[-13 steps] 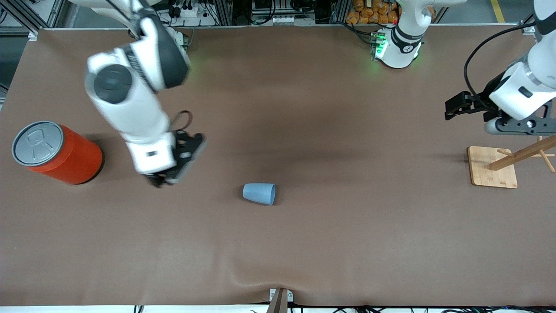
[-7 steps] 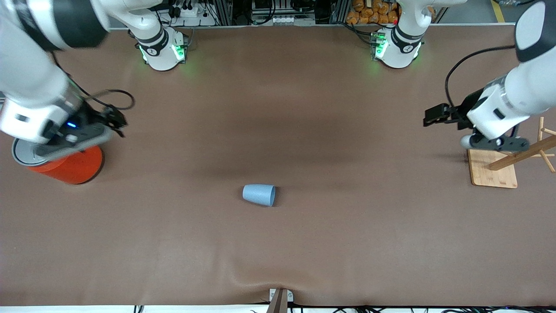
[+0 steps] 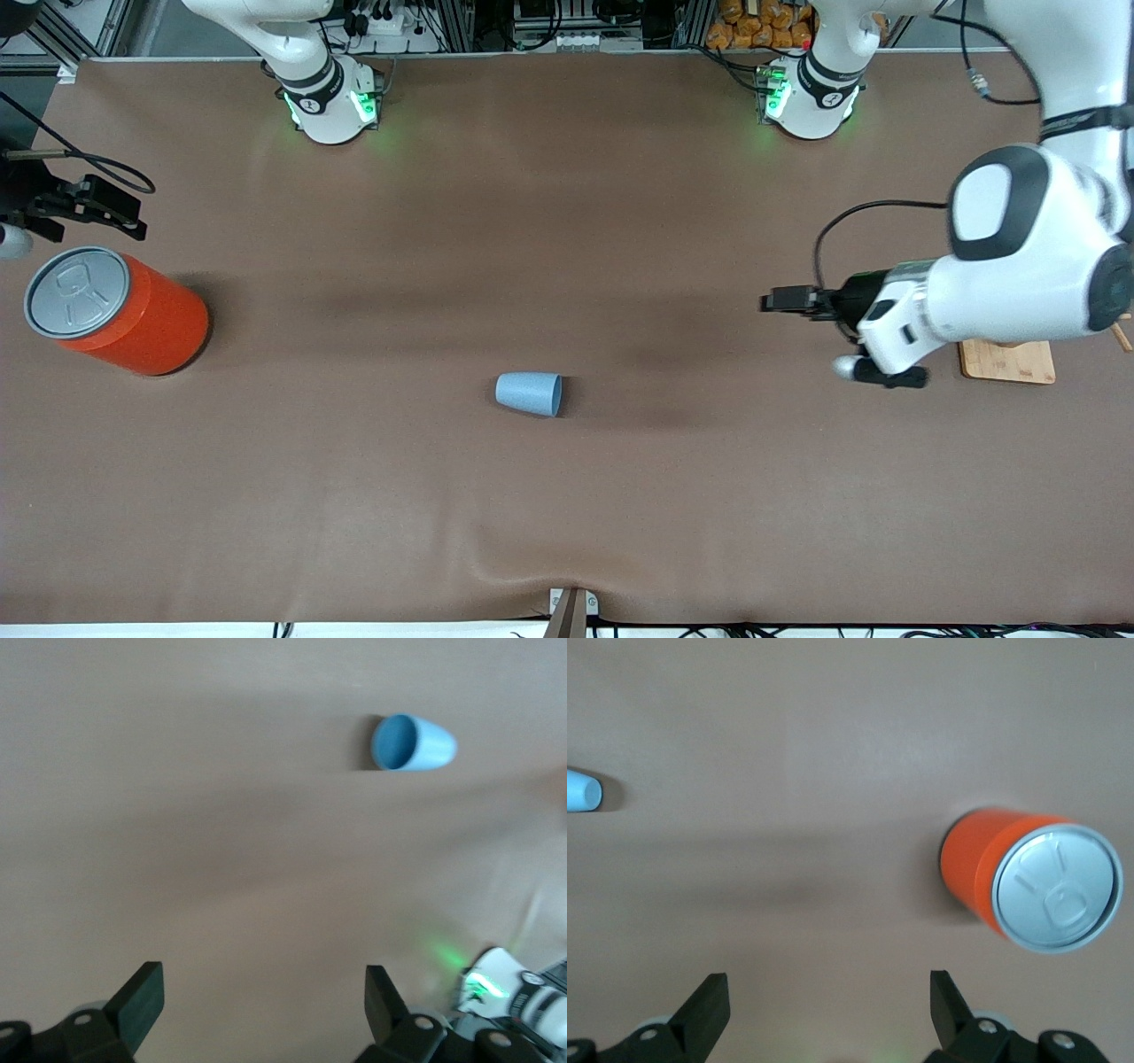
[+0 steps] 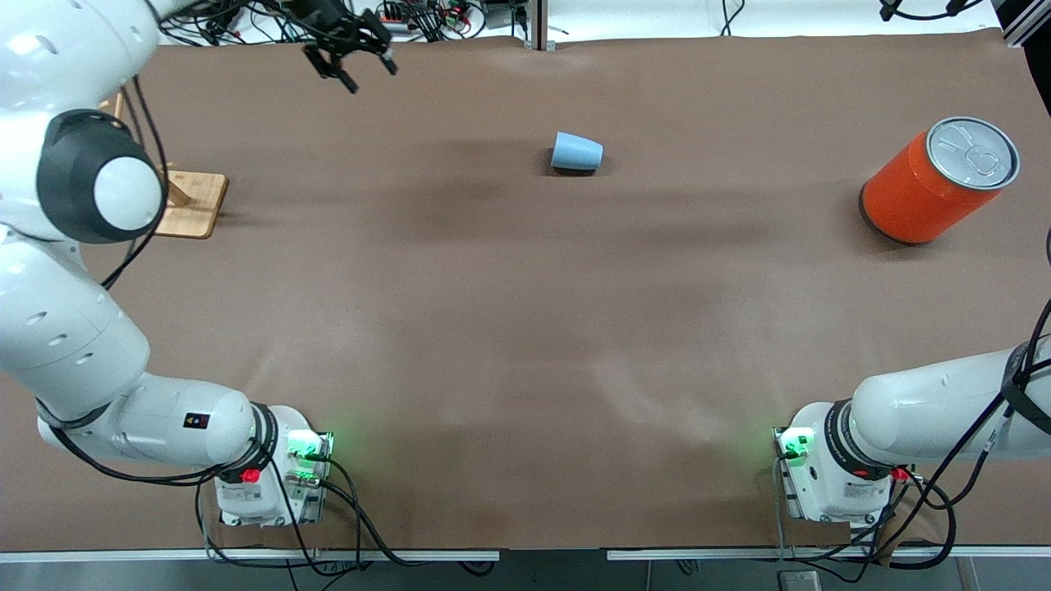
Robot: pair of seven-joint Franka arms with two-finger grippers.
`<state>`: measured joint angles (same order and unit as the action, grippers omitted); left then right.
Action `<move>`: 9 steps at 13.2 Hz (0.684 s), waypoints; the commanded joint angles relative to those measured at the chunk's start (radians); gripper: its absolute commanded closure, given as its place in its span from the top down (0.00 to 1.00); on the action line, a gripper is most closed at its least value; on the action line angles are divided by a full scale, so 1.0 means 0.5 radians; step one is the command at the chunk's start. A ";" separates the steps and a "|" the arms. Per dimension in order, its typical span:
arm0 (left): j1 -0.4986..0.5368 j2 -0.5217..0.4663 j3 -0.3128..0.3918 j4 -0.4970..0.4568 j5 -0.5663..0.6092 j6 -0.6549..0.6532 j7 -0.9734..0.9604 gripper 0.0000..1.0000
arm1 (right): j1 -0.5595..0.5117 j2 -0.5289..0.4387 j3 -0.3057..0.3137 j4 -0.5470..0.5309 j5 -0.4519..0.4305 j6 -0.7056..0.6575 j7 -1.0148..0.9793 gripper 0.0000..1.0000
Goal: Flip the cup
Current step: 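Retract the right gripper while the left gripper reaches toward the cup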
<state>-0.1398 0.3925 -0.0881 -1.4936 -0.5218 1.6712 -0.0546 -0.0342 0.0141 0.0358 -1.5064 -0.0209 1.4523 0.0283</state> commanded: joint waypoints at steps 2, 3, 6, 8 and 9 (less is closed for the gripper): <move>-0.092 0.202 -0.005 0.094 -0.269 0.164 0.201 1.00 | 0.010 -0.123 -0.022 -0.064 0.029 -0.039 0.131 1.00; -0.104 0.257 -0.017 0.091 -0.355 0.225 0.265 1.00 | 0.034 -0.129 -0.056 -0.064 0.029 -0.030 0.131 1.00; -0.138 0.405 -0.063 0.091 -0.554 0.385 0.464 1.00 | 0.071 -0.132 -0.075 -0.071 0.033 0.010 0.131 1.00; -0.186 0.537 -0.072 0.100 -0.744 0.510 0.627 1.00 | 0.081 -0.129 -0.135 -0.092 0.036 0.004 0.131 1.00; -0.223 0.604 -0.069 0.118 -0.867 0.554 0.716 1.00 | 0.105 -0.132 -0.163 -0.095 0.036 -0.002 0.128 1.00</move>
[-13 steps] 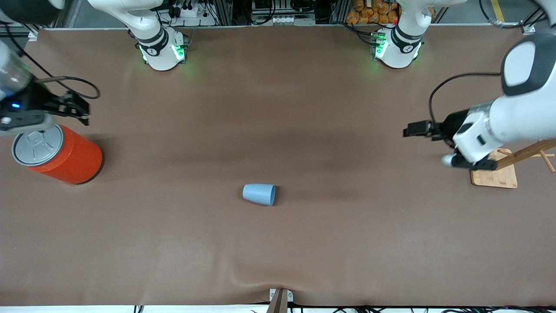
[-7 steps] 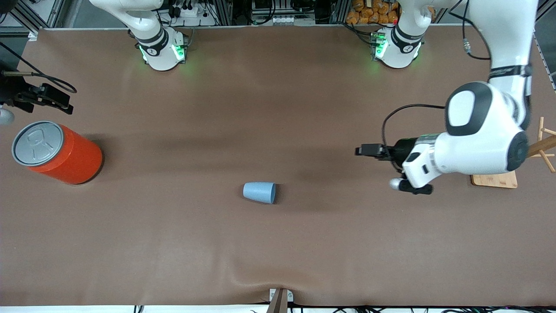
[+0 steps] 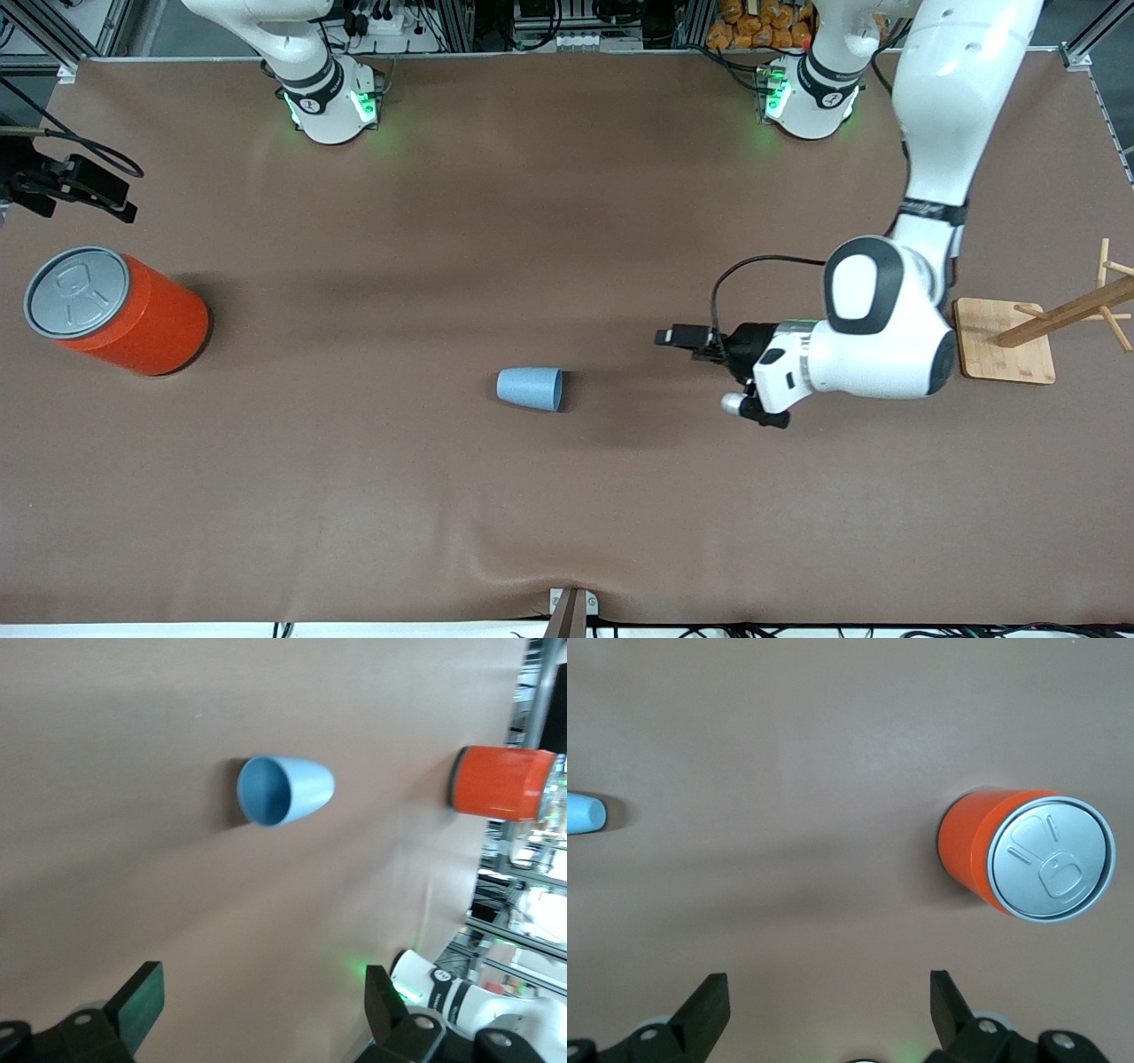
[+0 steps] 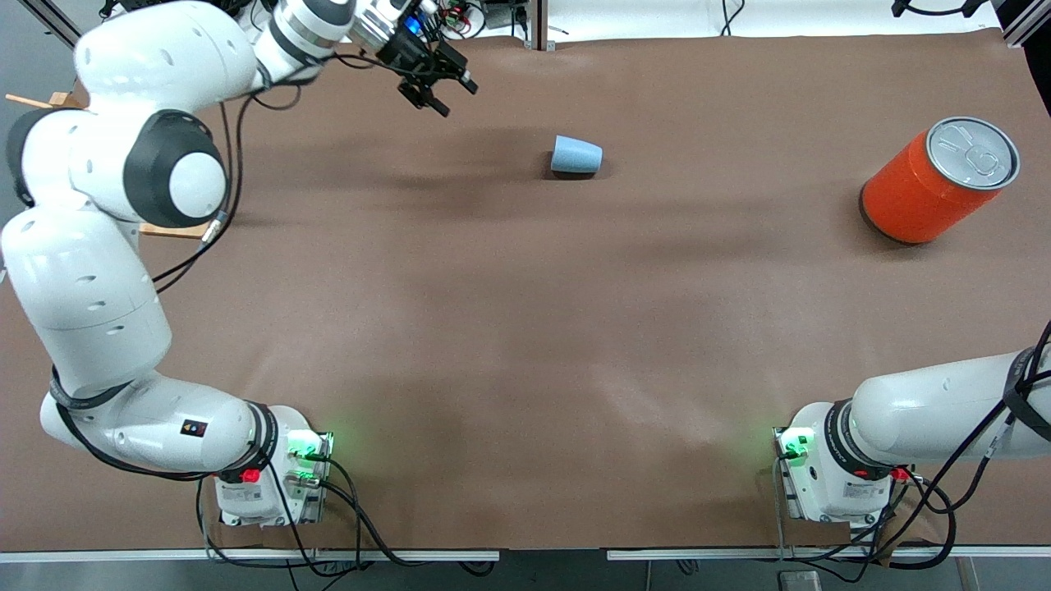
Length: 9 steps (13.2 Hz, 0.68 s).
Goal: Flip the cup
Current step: 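Lower the left gripper around the lying blue cup and close it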
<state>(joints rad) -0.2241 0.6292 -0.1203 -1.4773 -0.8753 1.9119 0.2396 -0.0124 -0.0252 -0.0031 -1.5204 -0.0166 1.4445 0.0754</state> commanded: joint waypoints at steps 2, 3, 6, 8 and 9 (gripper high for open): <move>-0.122 0.232 -0.005 0.120 -0.329 0.185 0.314 1.00 | 0.062 -0.057 -0.095 -0.064 0.024 -0.014 0.030 1.00; -0.153 0.284 -0.005 0.147 -0.375 0.244 0.343 1.00 | 0.055 -0.057 -0.095 -0.064 0.024 -0.017 0.027 1.00; -0.214 0.401 -0.002 0.221 -0.449 0.348 0.364 1.00 | 0.055 -0.069 -0.092 -0.061 0.024 -0.014 0.015 1.00; -0.233 0.468 -0.005 0.264 -0.452 0.416 0.432 1.00 | 0.052 -0.075 -0.092 -0.067 0.024 0.004 0.012 1.00; -0.254 0.496 -0.005 0.273 -0.455 0.456 0.462 1.00 | 0.055 -0.069 -0.095 -0.064 0.024 0.010 0.009 1.00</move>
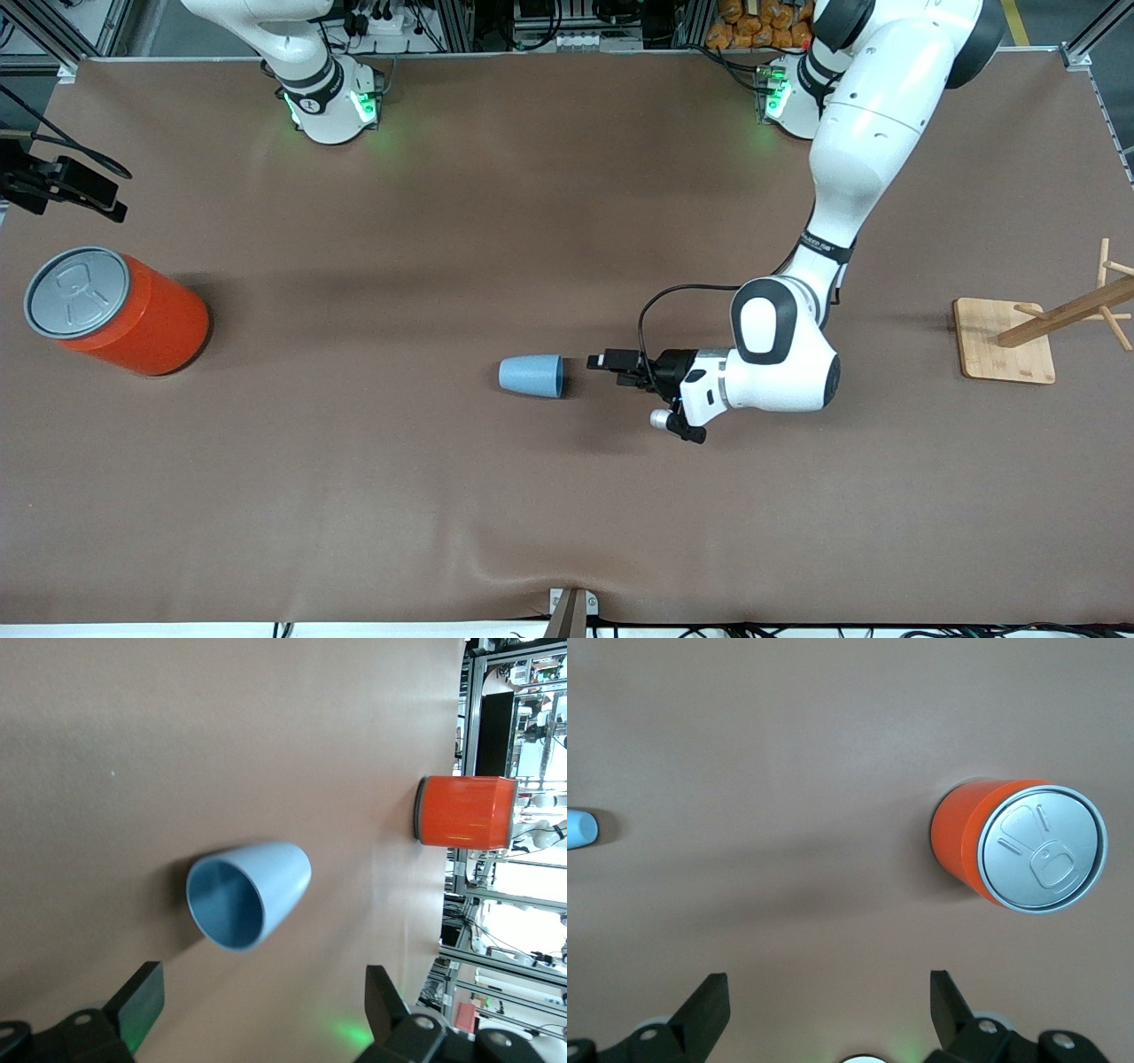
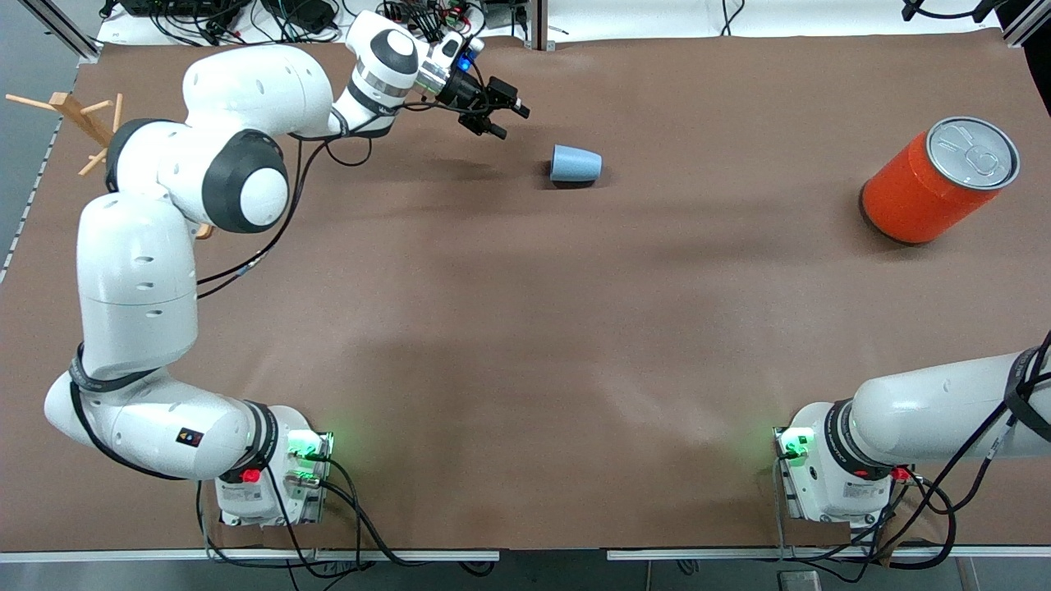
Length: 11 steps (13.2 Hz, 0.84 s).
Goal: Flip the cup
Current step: 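Lower the left gripper around the lying blue cup and close it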
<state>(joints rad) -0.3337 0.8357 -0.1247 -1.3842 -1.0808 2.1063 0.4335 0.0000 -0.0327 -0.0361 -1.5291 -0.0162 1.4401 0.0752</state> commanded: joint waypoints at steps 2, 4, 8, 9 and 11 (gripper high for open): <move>-0.050 0.105 0.004 0.087 -0.105 0.098 0.093 1.00 | 0.034 -0.063 -0.026 -0.053 0.023 0.010 0.009 1.00; -0.099 0.123 0.001 0.066 -0.273 0.098 0.096 1.00 | 0.031 -0.070 -0.026 -0.044 0.020 0.013 0.006 1.00; -0.179 0.096 0.001 -0.051 -0.462 0.089 0.072 1.00 | 0.021 -0.094 -0.041 -0.037 0.023 0.013 0.003 1.00; -0.179 0.090 0.001 -0.106 -0.462 0.077 0.084 1.00 | 0.021 -0.100 -0.038 -0.037 0.023 0.013 0.003 1.00; -0.173 0.071 -0.008 -0.213 -0.459 0.073 0.099 1.00 | 0.021 -0.097 -0.038 -0.037 0.023 0.019 0.003 1.00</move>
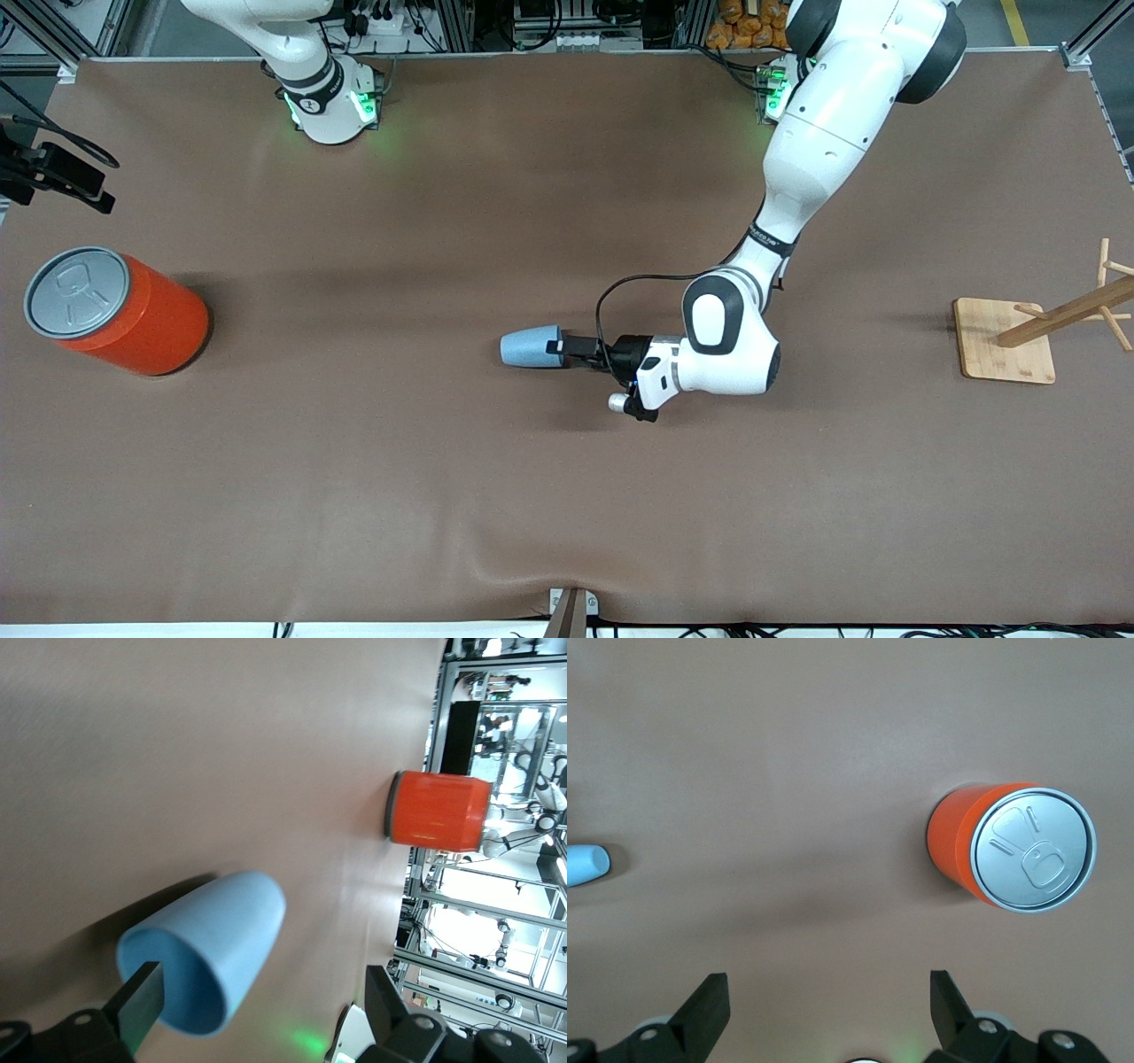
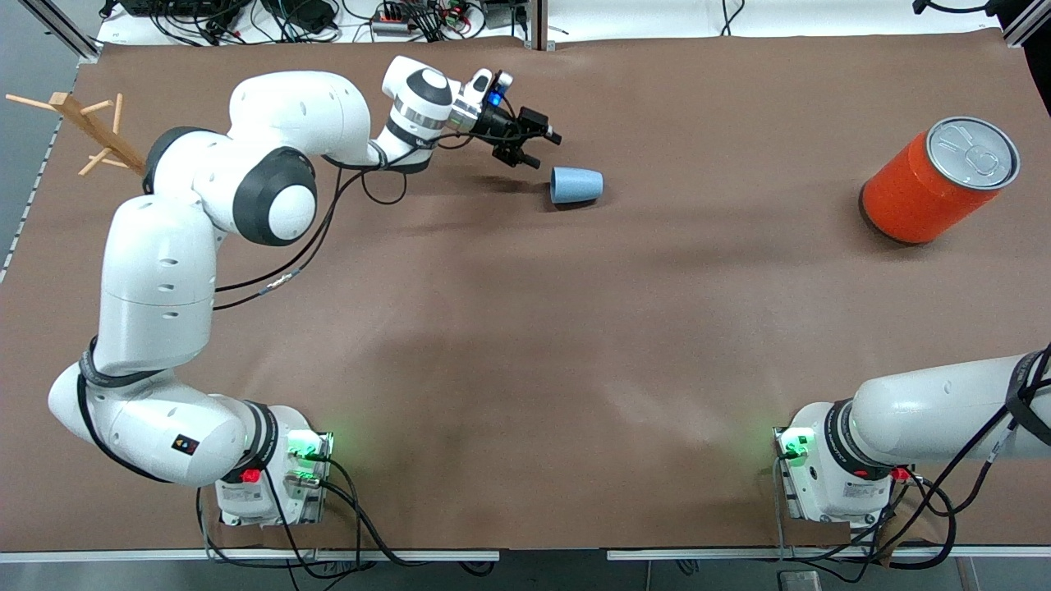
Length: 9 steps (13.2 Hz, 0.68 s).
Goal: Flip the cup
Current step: 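Lower the left gripper around the lying blue cup and close it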
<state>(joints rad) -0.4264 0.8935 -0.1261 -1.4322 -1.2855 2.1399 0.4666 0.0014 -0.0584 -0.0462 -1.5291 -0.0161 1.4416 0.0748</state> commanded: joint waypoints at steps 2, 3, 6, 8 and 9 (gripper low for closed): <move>0.018 -0.072 -0.018 -0.194 -0.040 -0.006 0.036 1.00 | 0.025 -0.046 -0.015 -0.037 0.023 0.019 0.004 1.00; 0.015 -0.078 -0.027 -0.207 -0.046 -0.006 0.033 1.00 | 0.019 -0.043 -0.015 -0.040 0.023 0.022 0.004 1.00; 0.037 -0.075 -0.091 -0.207 -0.058 -0.006 0.030 1.00 | 0.009 -0.043 -0.018 -0.040 0.023 0.031 0.001 1.00; 0.012 -0.075 -0.091 -0.185 -0.150 -0.003 0.045 1.00 | -0.021 -0.040 -0.018 -0.043 0.023 0.031 0.001 1.00; 0.006 -0.057 -0.088 -0.176 -0.175 0.000 0.076 1.00 | -0.021 -0.034 -0.021 -0.043 0.023 0.034 -0.002 1.00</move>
<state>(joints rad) -0.4215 0.8871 -0.1678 -1.4959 -1.3301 2.1370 0.4734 -0.0020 -0.0589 -0.0531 -1.5307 -0.0161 1.4473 0.0748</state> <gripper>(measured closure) 0.000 0.000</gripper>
